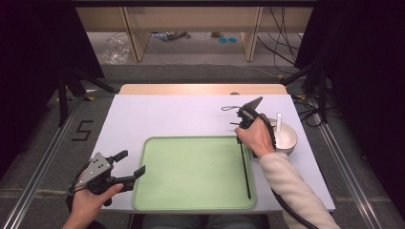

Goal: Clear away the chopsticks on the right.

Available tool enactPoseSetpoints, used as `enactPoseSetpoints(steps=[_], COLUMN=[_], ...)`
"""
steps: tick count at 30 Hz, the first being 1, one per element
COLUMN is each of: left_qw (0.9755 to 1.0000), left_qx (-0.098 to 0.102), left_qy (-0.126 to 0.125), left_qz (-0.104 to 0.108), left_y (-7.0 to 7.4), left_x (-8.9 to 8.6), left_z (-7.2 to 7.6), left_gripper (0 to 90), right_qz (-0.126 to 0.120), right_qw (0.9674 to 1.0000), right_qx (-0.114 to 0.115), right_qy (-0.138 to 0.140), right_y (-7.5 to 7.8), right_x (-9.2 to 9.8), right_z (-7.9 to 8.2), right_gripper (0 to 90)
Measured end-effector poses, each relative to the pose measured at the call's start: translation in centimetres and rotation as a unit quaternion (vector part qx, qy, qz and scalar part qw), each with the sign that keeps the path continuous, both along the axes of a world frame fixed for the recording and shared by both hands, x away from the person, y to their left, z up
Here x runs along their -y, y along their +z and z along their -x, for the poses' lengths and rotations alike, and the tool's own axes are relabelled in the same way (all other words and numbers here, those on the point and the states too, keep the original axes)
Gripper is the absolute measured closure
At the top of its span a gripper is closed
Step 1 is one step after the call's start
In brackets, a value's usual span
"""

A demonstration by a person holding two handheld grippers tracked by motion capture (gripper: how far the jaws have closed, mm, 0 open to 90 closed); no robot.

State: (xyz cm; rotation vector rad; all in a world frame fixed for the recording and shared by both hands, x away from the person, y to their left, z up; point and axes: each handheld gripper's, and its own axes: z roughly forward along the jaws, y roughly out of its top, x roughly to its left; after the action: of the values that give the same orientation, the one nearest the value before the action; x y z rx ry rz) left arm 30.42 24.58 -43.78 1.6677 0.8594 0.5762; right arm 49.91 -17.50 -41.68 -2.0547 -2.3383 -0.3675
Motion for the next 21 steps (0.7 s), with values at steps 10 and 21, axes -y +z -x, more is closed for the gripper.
enactPoseSetpoints(steps=[10,21], left_qw=[1.0000,1.0000], left_qx=[-0.001,-0.001], left_qy=[0.001,0.000], left_qz=[0.002,0.002], left_y=[0.0,0.0], left_x=[0.0,0.0], left_z=[0.0,0.0], left_gripper=[15.3,15.2], right_qz=[0.014,0.029], right_qw=[0.9982,0.9994], right_qx=[-0.045,-0.019], right_qy=[-0.037,0.003], right_y=[-1.6,-2.3], right_x=[-0.7,-0.7], right_z=[0.3,0.4], right_gripper=[87.8,80.8])
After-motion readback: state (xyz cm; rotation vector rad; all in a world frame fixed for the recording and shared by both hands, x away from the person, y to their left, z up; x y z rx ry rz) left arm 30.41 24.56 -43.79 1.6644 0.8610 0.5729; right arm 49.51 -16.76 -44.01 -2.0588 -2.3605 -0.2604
